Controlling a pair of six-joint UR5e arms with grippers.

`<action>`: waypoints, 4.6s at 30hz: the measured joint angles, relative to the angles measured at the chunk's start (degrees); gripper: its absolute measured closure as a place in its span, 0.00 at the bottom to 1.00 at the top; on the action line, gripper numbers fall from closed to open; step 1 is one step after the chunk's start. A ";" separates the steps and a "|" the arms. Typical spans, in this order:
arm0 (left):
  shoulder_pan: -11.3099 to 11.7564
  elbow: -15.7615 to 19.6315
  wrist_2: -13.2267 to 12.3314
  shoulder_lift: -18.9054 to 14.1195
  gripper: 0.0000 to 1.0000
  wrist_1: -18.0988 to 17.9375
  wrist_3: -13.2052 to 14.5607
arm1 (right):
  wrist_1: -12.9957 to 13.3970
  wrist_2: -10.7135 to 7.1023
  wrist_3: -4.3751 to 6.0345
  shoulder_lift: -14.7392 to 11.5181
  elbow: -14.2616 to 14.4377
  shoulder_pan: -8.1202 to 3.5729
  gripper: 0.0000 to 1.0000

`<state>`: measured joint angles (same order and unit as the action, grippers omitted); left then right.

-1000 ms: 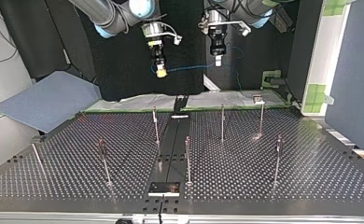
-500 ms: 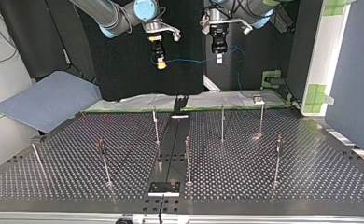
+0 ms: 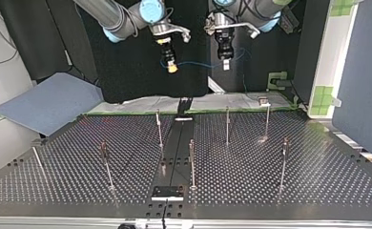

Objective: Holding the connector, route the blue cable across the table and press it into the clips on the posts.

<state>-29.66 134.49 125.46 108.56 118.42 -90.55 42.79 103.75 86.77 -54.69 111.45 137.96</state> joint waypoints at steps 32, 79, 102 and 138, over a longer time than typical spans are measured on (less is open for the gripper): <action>11.12 -5.61 4.75 -16.61 1.00 16.61 -4.07 | -16.83 -13.78 7.49 -15.36 -16.81 1.45 1.00; 26.03 -17.83 -9.29 -22.78 1.00 24.33 -7.61 | -29.33 -14.66 12.07 -5.40 -42.56 2.53 1.00; 28.79 -23.03 -9.29 -17.23 1.00 23.78 -8.34 | -31.62 -14.13 10.92 -1.14 -55.55 4.49 1.00; 31.09 -22.97 -13.85 -16.97 1.00 25.33 -10.27 | -32.47 -12.21 11.66 2.27 -57.63 4.39 1.00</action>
<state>1.43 111.52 111.62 91.59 143.75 -100.82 10.32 91.54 98.42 -52.42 53.81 142.35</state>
